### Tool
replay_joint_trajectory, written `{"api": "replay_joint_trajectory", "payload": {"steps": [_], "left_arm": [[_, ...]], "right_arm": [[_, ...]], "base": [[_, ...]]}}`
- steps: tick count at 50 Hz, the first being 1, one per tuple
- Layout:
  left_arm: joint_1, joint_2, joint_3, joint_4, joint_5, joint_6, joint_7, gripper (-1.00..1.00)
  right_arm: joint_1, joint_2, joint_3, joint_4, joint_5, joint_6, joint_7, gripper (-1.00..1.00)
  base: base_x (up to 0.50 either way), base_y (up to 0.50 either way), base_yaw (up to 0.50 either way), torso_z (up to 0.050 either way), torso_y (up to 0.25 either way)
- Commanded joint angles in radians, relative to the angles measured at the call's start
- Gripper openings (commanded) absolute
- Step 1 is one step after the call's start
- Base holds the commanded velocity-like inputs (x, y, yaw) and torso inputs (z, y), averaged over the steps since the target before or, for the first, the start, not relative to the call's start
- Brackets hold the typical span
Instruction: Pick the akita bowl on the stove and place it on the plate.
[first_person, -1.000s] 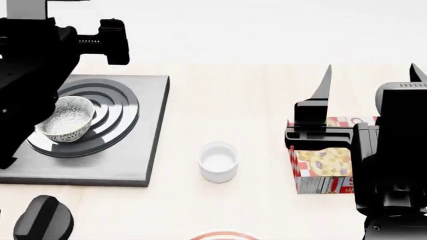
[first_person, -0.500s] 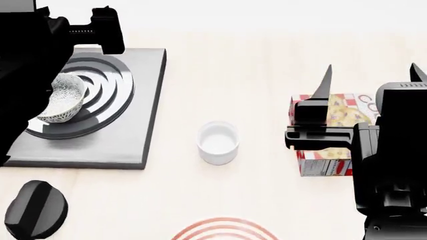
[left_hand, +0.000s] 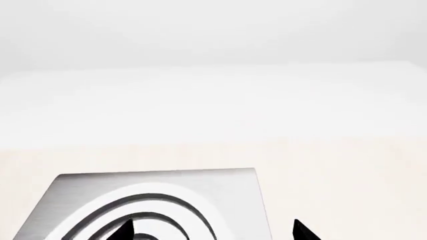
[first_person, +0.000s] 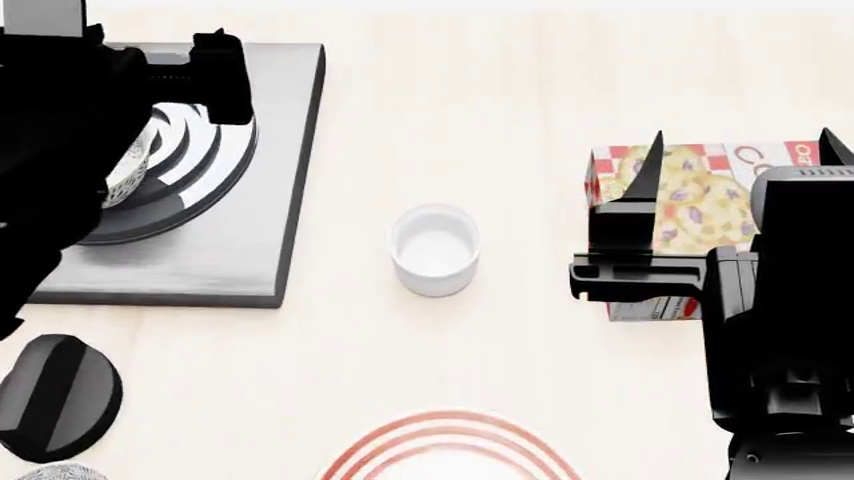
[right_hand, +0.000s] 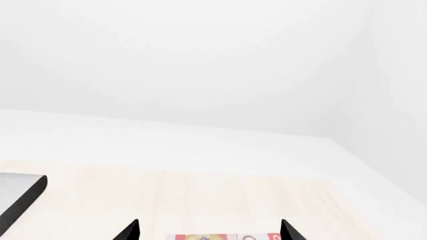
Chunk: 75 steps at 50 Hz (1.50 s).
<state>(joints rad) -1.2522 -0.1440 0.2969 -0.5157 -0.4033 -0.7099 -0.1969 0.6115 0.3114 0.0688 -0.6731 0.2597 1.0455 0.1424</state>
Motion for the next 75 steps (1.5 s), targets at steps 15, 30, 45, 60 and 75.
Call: {"api": "replay_joint_trajectory", "payload": {"steps": [15, 30, 45, 60, 75], "left_arm": [[-0.022, -0.021, 0.151, -0.037, 0.084, -0.108, -0.025, 1.0], [-0.012, -0.024, 0.146, -0.07, 0.081, -0.101, -0.039, 1.0], [0.005, -0.033, 0.123, -0.082, 0.066, -0.1, -0.057, 1.0], [0.016, -0.046, 0.132, -0.077, 0.067, -0.106, -0.06, 1.0], [0.027, -0.054, 0.137, -0.088, 0.068, -0.109, -0.069, 1.0]], "right_arm": [[0.001, 0.005, -0.001, 0.006, 0.009, -0.004, 0.006, 1.0], [0.001, 0.007, -0.002, 0.006, 0.014, -0.004, 0.011, 1.0], [0.001, 0.01, -0.004, 0.003, 0.019, -0.001, 0.016, 1.0], [0.001, 0.012, -0.004, 0.004, 0.024, -0.002, 0.021, 1.0], [0.001, 0.014, -0.005, 0.004, 0.029, -0.003, 0.025, 1.0]], "base": [[0.0, 0.0, 0.0, 0.0, 0.0], [0.0, 0.0, 0.0, 0.0, 0.0], [0.0, 0.0, 0.0, 0.0, 0.0], [0.0, 0.0, 0.0, 0.0, 0.0], [0.0, 0.0, 0.0, 0.0, 0.0]]}}
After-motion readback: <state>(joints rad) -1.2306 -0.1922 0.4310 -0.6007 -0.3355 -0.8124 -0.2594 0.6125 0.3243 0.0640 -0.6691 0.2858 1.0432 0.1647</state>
